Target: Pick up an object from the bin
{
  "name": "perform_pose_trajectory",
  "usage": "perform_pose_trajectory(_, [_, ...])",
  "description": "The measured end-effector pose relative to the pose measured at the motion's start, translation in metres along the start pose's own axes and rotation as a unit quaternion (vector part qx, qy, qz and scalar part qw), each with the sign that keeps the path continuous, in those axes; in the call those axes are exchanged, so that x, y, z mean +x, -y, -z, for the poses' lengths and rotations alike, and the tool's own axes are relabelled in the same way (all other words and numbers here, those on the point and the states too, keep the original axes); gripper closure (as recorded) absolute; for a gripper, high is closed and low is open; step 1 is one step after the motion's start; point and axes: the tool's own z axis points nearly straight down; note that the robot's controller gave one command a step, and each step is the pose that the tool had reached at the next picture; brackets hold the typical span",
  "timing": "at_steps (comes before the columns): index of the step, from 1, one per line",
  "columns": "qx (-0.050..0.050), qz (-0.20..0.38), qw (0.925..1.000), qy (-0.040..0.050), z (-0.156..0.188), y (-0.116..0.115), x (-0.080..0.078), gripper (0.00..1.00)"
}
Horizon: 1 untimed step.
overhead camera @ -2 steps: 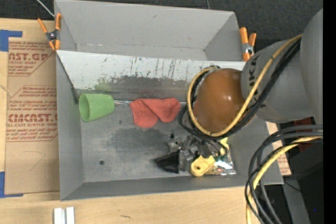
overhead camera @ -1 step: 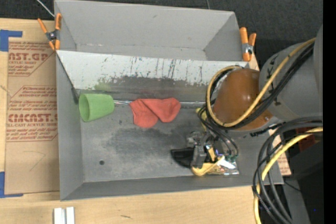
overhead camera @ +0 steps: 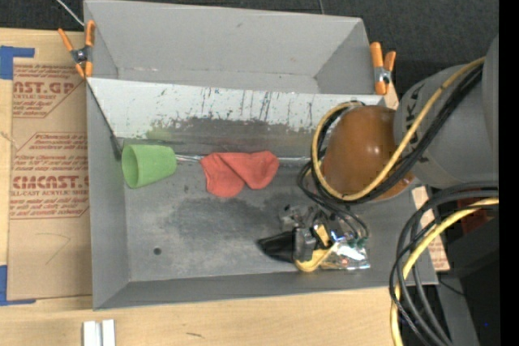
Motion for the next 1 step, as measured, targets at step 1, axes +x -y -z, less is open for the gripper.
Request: perform_pose_trajectory(1, [-0.001, -0.051, 0.9987, 0.0042, 0.0031, -0.0289, -0.0033, 1.00])
